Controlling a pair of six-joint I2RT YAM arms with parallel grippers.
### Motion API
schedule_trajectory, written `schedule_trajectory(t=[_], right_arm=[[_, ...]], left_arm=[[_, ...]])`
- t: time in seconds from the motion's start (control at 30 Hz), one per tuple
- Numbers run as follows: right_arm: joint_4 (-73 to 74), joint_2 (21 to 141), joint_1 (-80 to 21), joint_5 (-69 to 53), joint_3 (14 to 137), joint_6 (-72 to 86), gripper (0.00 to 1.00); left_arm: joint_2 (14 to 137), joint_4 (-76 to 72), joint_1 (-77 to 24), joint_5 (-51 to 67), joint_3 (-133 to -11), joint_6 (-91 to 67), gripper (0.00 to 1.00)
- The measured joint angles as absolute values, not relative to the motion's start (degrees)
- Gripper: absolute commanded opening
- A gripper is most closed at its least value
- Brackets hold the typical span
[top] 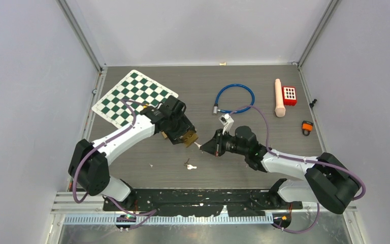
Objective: Unlock with the key
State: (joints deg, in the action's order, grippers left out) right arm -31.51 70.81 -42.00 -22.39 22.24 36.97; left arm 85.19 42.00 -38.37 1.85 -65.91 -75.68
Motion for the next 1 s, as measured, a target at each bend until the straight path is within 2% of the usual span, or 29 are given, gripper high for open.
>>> schedule_trajectory(t=[1.0], right_arm=[[-32.01,71.26,-43.79,-18.63,23.27,38.39,0.05]], left_arm=[[84.12,38.33,-38.57,1.56,-63.48,-80.60,0.00]])
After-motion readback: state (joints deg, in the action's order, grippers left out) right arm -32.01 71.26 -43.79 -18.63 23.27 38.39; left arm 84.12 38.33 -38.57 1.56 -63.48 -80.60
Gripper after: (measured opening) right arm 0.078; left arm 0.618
